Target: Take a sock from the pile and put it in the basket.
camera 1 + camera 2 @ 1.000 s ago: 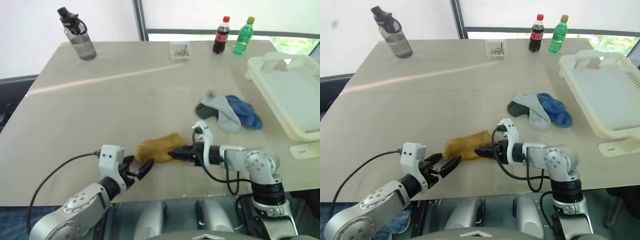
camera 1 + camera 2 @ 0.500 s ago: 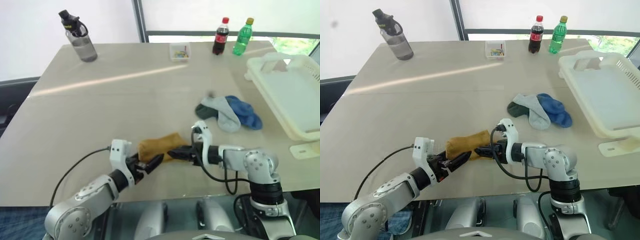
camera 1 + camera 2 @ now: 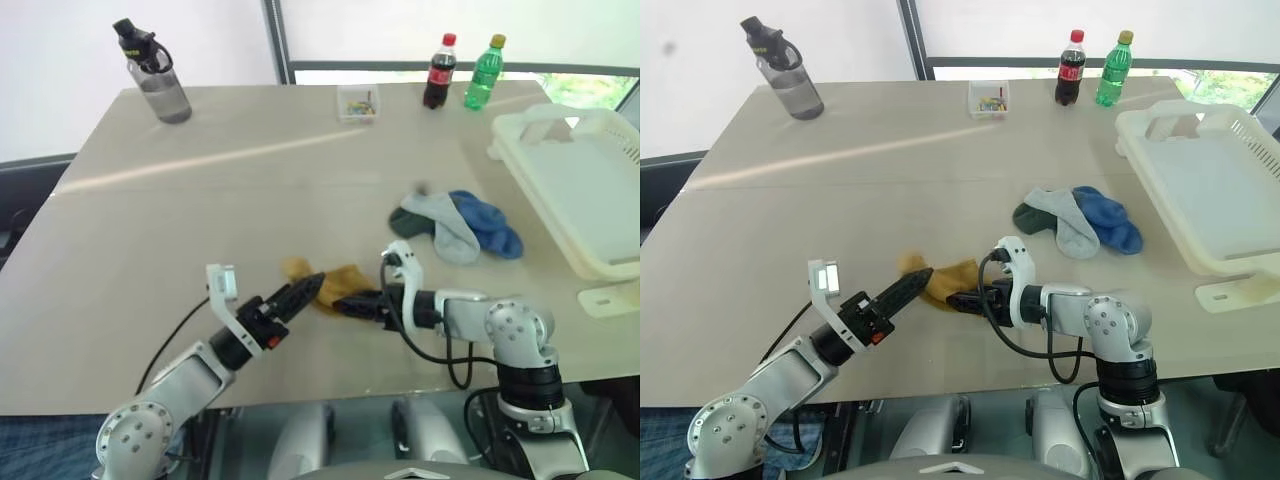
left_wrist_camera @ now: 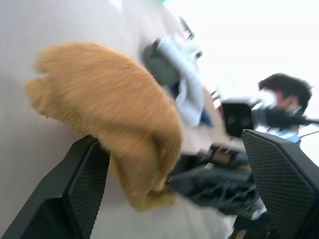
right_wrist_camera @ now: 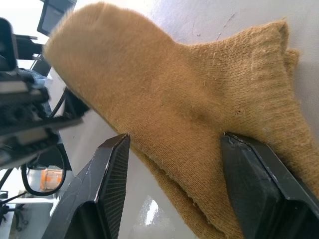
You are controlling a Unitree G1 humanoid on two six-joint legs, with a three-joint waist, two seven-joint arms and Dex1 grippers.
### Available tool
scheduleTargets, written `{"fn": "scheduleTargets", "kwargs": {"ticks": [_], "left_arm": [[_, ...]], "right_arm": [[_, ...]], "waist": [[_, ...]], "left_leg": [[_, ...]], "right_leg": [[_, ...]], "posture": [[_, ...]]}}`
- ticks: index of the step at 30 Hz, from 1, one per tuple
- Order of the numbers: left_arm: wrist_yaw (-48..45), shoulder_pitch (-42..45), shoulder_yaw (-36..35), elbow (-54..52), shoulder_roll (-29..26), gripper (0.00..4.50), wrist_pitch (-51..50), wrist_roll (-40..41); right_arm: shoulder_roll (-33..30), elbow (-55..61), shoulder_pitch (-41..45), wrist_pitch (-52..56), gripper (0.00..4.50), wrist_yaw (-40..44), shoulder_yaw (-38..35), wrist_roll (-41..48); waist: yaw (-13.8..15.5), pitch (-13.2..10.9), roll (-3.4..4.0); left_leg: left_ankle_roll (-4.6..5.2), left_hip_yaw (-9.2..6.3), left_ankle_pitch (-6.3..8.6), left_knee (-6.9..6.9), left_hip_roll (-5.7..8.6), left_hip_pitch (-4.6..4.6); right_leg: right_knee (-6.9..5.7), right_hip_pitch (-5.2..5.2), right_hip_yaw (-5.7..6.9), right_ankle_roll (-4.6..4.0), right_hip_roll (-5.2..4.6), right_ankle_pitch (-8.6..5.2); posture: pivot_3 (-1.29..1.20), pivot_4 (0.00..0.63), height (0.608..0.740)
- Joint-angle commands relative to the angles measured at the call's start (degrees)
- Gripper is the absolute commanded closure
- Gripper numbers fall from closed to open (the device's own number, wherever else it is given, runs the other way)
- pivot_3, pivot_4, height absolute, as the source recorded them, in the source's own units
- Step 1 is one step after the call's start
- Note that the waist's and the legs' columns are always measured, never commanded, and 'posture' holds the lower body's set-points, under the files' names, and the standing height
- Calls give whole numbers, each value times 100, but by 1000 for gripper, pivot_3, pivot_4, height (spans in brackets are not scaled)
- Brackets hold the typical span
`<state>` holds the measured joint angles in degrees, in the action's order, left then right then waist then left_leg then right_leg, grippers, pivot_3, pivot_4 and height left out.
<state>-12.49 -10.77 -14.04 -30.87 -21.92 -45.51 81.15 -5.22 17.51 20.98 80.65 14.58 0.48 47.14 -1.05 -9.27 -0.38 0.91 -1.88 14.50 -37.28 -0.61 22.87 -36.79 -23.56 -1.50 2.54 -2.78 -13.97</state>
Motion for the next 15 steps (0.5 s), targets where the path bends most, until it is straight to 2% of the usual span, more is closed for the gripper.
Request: {"fn": "scheduleTargets", "kwargs": {"ticks": [1, 8, 15], "left_arm": [[-380, -189, -73, -243, -78, 130, 136, 64], [-875, -397, 42, -33, -127, 130, 401, -557], [-924, -38, 85, 319, 123, 130, 803, -1181]], "right_arm": [[-32, -152, -125, 31, 1501, -277, -88, -281], [7, -158, -129, 21, 1501, -297, -101, -286], [25, -147, -144, 1, 1501, -331, -136, -294]], "waist": [[-10, 0, 0], [-13, -1, 0], [-12, -2, 1]], "left_leg": [[0, 0, 0, 0, 0, 0], [0, -2, 0, 0, -1, -1], [0, -2, 0, 1, -2, 0]], "right_leg": [[0, 0, 0, 0, 0, 0], [1, -2, 1, 19, 0, -12], [2, -2, 1, 20, 0, -13]], "posture": [[0, 150, 740], [0, 150, 740], [0, 150, 740]]}}
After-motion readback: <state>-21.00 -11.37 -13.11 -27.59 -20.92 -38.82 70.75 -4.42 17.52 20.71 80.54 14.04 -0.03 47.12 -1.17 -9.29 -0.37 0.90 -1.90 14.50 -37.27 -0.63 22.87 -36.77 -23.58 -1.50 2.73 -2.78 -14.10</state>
